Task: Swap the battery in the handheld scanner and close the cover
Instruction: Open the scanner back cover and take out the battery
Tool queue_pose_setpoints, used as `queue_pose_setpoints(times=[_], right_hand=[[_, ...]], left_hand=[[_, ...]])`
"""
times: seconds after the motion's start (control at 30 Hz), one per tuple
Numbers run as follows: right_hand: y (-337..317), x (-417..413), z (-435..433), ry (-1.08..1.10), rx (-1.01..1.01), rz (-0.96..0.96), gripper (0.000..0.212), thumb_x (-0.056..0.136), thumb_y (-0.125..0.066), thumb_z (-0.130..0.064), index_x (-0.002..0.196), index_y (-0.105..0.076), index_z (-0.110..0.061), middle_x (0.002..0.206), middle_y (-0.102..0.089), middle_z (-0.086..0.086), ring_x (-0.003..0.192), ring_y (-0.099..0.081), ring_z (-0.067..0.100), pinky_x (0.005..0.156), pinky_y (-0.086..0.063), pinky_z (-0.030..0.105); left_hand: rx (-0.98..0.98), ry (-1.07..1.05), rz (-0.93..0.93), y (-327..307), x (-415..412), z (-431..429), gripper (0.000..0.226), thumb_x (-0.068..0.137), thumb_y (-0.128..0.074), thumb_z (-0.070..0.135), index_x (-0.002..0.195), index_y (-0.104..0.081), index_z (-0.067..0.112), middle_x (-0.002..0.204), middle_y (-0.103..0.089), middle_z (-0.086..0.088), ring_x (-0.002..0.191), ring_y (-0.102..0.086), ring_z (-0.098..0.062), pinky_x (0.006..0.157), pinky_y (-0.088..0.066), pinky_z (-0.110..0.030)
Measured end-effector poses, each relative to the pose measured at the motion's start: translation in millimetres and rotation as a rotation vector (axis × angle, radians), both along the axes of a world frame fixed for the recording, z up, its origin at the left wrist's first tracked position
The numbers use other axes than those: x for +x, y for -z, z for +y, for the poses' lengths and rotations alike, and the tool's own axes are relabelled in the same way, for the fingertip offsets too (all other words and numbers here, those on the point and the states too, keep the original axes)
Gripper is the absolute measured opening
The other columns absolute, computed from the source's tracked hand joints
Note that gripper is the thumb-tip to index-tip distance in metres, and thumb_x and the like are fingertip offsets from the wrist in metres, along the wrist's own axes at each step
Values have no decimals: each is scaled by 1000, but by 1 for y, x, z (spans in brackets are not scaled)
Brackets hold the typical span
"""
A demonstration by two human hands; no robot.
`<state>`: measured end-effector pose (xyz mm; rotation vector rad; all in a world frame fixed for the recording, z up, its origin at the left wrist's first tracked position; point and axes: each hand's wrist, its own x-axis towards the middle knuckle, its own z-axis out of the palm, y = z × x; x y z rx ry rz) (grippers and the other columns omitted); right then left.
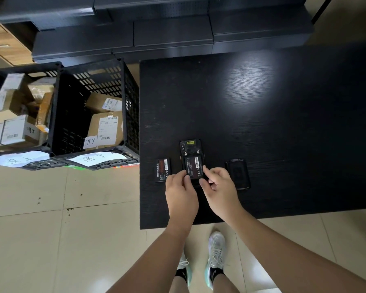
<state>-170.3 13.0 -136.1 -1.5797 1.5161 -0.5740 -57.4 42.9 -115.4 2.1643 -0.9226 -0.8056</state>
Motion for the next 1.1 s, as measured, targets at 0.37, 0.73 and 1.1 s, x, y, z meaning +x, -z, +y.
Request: queue_pose_setpoints(times=[0.37,0.73,1.1], right_hand=[[-9,18,2,241,20,-26,31,93,-66,-19,123,-69,-10,105,-56,-3,82,-56,-2,78,-38,-3],[-14,20,-12,398,362,-199,24,93,-61,-32,113,-73,-27,106,-69,-8,100,-67,14,93,-55,42],[-27,18,-21,390,426,-210,26,90,-69,-21,116,-70,-18,100,-68,-9,92,-62,4,90,-51,27]], left_hand=[[165,-237,313,-15,11,-25,14,91,-63,18,92,-76,14,80,-74,1,79,-70,-17,65,-50,-24],[190,-289,429,-20,16,-28,15,90,-68,11,79,-71,21,77,-73,-2,77,-73,-20,75,-62,-35],[232,-353,557,-29,19,-32,16,92,-66,10,77,-72,13,68,-68,-5,62,-62,-15,60,-55,-23]])
